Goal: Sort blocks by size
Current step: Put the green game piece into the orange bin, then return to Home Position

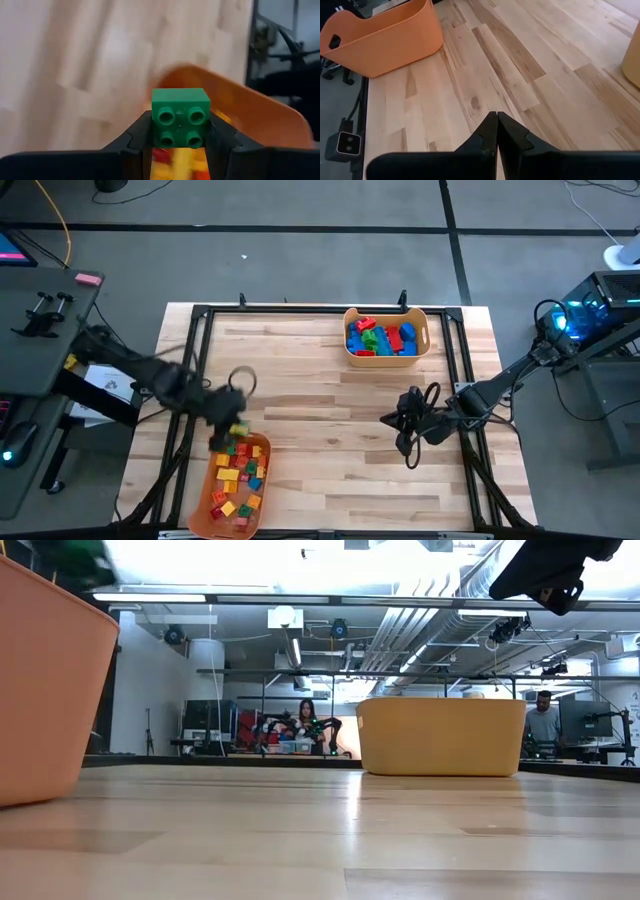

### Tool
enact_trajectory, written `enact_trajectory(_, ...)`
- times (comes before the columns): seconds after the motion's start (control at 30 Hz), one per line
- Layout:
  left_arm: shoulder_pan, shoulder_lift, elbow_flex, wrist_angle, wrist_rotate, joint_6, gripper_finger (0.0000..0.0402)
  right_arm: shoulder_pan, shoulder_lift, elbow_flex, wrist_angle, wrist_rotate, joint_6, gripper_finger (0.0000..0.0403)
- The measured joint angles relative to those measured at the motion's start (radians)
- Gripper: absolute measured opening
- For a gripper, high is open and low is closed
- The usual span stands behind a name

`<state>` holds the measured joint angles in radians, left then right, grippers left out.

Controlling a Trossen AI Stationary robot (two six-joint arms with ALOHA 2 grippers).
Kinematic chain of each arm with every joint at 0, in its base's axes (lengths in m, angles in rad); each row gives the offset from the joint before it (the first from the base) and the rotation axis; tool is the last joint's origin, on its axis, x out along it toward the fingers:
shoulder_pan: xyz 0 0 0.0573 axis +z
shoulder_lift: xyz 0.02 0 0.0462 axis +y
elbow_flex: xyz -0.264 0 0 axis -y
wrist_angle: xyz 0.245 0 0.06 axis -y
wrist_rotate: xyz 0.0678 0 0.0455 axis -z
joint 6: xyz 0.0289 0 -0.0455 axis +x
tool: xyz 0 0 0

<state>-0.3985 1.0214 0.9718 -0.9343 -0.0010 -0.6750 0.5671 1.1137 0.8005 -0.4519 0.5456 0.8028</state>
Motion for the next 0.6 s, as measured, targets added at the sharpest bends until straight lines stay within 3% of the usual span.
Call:
enact_trajectory(0.2,-0.270,0.082,0.000,0.124,-0.072,-0.216,0.0099,0.000,0.000,0.000,0.000,0.000,0.000,0.0000)
enact_trajectory(0.37,-0.361,0.173,0.000,0.209,-0.120,-0.275,0.0103,0.000,0.000,0.000,0.000,0.000,0.004,0.0000)
enact_trajectory(0.47,-0.358,0.223,0.000,0.232,-0.099,-0.310,0.0153,0.000,0.000,0.000,0.000,-0.003,0.006,0.0000)
enact_trajectory(0.6,-0.326,0.276,0.000,0.233,0.006,-0.297,0.0225,0.000,0.000,0.000,0.000,-0.025,0.005,0.0000)
